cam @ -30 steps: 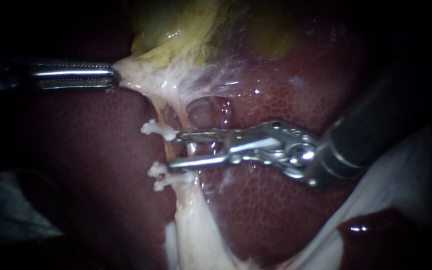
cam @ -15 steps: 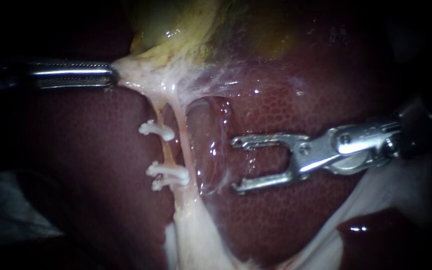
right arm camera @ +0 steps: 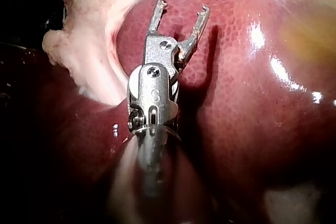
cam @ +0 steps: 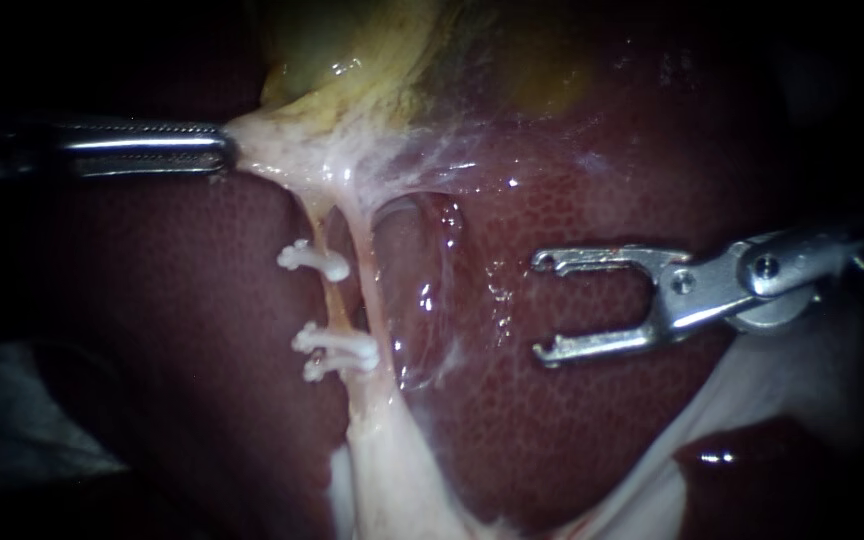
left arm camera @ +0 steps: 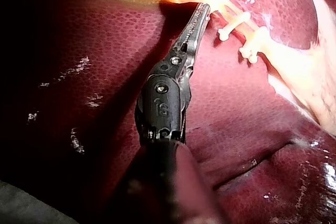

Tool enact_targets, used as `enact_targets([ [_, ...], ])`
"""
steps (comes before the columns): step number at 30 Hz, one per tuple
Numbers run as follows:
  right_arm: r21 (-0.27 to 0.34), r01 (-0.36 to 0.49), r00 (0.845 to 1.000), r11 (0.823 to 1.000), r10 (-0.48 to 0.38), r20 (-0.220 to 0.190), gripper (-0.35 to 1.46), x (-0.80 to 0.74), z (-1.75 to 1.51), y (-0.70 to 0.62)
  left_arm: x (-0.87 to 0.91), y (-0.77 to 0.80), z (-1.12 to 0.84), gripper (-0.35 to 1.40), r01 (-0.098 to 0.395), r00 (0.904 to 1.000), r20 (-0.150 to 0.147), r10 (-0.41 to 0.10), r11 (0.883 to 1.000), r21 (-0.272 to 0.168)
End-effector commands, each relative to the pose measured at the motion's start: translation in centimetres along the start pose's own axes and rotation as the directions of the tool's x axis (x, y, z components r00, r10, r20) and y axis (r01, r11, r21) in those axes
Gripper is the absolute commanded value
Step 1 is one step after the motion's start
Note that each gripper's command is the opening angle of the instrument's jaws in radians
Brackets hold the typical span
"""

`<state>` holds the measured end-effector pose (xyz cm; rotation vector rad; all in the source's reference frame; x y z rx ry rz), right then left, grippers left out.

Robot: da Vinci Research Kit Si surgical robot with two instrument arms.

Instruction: Going back third clip left tube

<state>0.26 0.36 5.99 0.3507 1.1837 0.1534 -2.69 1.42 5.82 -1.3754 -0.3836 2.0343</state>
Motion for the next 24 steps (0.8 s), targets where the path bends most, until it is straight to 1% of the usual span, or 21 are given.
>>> enact_targets([
  [1,-0.001,0.002,1.000,1.000,-0.002,0.000,0.50,0.00,-0.02,0.00,-0.03,0.00,0.03,-0.35,-0.002,1.0000,-0.003,0.002,1.000,0.002],
  [6,-0.001,0.006,1.000,1.000,-0.006,0.001,0.50,0.00,-0.06,0.00,-0.23,-0.02,0.31,-0.35,-0.012,0.9999,-0.010,0.013,1.000,0.021],
  [9,-0.001,0.006,1.000,1.000,-0.006,0.001,0.50,0.00,-0.07,0.00,-0.32,-0.06,0.48,-0.35,-0.011,0.9999,-0.011,0.011,1.000,0.017],
  [12,-0.001,0.006,1.000,1.000,-0.006,0.001,0.50,0.00,-0.07,-0.01,-0.38,-0.07,0.61,-0.35,-0.014,0.9998,-0.012,0.015,1.000,0.015],
  [16,0.000,0.006,1.000,1.000,-0.006,0.001,0.50,0.00,-0.08,-0.01,-0.41,-0.06,0.67,-0.35,-0.017,0.9998,-0.012,0.017,1.000,0.013],
  [24,0.009,0.007,1.000,1.000,-0.007,-0.002,0.50,0.00,-0.09,-0.02,-0.41,-0.05,0.65,-0.35,-0.016,0.9998,-0.012,0.017,1.000,0.012],
])
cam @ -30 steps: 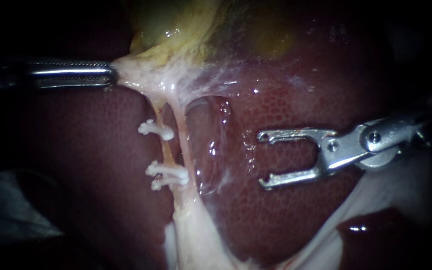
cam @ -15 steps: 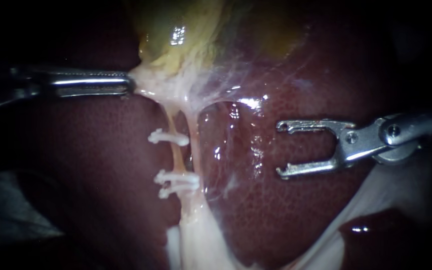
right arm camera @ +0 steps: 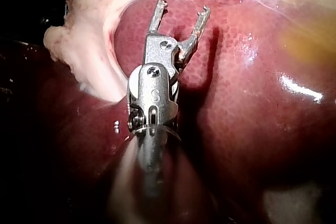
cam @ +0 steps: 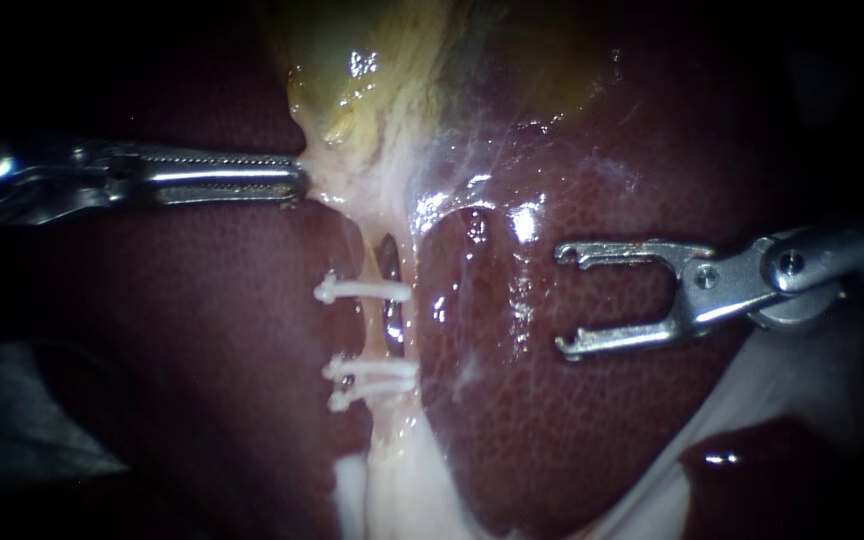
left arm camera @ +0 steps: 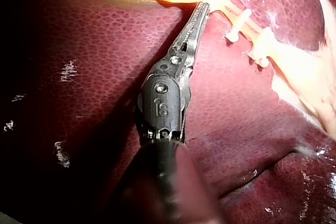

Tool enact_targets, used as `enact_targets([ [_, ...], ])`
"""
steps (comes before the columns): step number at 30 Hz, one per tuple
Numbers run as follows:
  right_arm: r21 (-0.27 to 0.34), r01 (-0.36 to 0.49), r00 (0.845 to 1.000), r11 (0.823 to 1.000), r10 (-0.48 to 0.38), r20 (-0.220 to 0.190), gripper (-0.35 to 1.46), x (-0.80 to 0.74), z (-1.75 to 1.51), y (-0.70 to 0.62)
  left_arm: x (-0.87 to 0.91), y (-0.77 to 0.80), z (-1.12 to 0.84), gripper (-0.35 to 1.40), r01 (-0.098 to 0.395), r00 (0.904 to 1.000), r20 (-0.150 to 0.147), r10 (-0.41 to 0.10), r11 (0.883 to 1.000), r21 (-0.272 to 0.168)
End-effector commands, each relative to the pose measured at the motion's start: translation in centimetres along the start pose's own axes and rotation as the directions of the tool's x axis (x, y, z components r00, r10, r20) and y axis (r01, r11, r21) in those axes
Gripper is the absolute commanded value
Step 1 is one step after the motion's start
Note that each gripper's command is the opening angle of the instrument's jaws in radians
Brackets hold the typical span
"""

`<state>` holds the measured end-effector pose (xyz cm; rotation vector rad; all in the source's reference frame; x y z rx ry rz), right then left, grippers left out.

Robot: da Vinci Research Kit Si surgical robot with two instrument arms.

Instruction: Going back third clip left tube

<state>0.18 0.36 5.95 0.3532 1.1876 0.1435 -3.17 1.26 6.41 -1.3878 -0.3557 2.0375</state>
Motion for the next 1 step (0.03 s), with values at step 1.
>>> enact_targets([
  [1,0.001,0.000,1.000,1.000,0.000,0.000,0.50,0.00,0.00,0.00,0.01,0.01,-0.01,-0.35,0.000,1.0000,0.000,0.000,1.000,0.000],
])
